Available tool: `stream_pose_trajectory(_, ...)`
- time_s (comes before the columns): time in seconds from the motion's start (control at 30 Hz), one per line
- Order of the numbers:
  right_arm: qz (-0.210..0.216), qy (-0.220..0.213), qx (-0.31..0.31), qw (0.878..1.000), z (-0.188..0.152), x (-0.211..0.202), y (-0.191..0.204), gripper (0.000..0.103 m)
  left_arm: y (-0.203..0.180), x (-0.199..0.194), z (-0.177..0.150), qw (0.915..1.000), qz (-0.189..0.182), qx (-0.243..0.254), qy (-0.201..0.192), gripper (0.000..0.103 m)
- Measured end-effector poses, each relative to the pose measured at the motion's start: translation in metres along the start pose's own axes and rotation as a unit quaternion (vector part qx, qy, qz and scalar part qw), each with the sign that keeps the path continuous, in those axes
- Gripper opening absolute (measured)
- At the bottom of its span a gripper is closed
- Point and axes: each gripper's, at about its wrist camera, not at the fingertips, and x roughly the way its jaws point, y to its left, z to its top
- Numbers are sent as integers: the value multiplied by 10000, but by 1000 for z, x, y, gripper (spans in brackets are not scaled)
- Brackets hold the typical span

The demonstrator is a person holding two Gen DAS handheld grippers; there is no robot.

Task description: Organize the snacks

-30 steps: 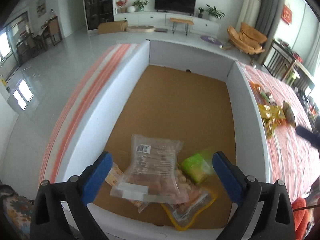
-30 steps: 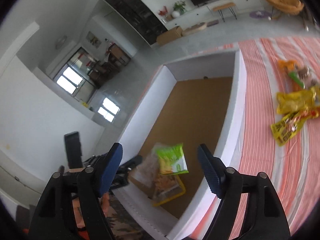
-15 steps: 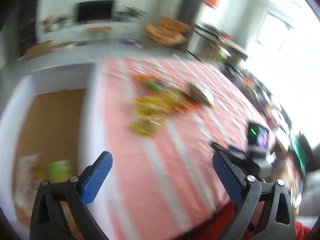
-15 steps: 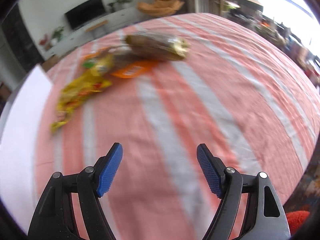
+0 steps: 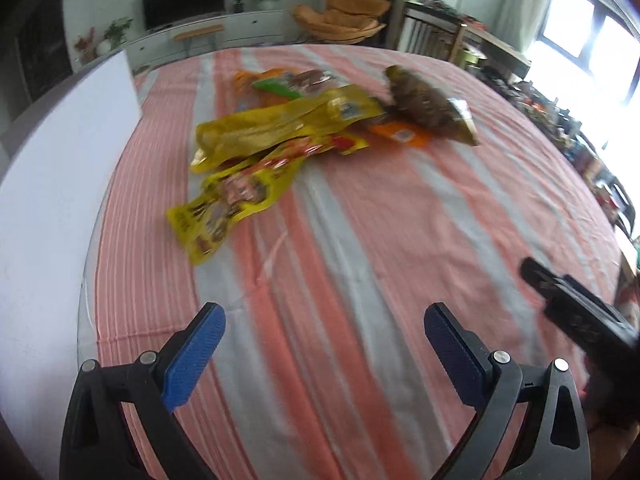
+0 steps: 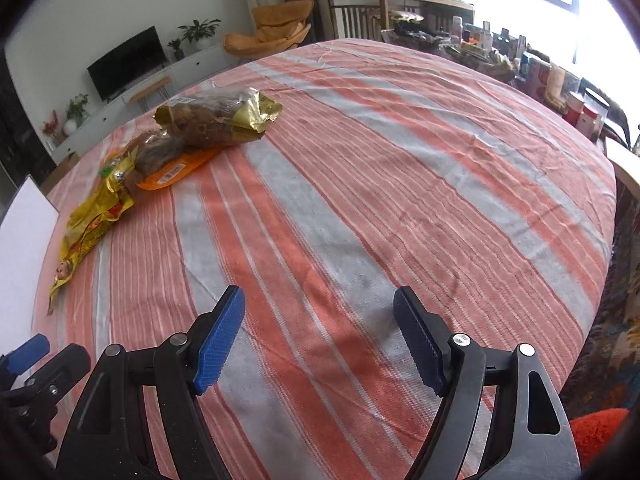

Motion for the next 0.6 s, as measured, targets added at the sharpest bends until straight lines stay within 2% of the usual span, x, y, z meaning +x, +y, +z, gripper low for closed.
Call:
stream_pose_trajectory(0.17,-392,58,-421,9983,-4,6,14,84,8,9,-6,9996,221,78,-156,99)
stream_pose_trajectory(0.3,-352,67,-468,9983,-4,6,15,87,-1,14,-7,9983,400,405,-114,103)
stream_pose_trajectory(0.6,-361,62,-471,9982,-5,6,15,89,-3,14,-8,9982,433,369,-186,103)
